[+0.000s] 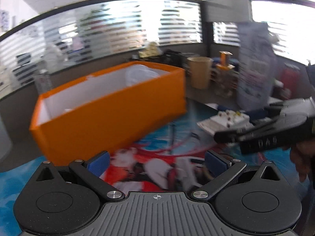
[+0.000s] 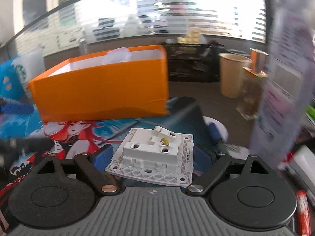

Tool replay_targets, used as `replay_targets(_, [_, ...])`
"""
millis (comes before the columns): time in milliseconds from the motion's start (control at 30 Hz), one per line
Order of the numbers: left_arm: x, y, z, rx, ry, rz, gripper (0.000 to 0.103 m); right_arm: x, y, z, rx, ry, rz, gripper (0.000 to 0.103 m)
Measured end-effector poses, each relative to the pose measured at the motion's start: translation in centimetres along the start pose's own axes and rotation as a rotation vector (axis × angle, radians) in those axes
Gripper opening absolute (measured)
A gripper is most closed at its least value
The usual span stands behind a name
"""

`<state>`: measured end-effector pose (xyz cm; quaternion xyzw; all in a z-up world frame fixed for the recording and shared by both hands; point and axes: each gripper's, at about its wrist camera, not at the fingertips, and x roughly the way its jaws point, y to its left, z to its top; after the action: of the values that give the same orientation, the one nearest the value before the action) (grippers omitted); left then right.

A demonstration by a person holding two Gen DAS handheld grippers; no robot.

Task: Organize rigid objects
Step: 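Grasp the white wall socket with the right gripper while the left gripper grasps the brown tape roll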

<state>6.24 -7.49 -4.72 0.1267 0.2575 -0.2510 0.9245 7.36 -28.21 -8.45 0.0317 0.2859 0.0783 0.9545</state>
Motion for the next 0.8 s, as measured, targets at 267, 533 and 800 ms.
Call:
replay_targets(267, [2.0,-2.8,-0.4,0.018,0.057,-0.097,0.103,-1.9,-2.5,-1.2,0.055,-0.019,-0.009,0.087])
replay_targets(533, [4.8,-3.8,-1.0,-0.009,0.126,-0.155,0.099,-2.1,-2.9,-1.3,0.068,-0.029,0.003,0.087])
replay_targets(800, [4.0,-4.1,-1.0,0.004,0.097,-0.158,0.053,-1.9,-2.8,-1.5,0.065,-0.017,0.016,0.087])
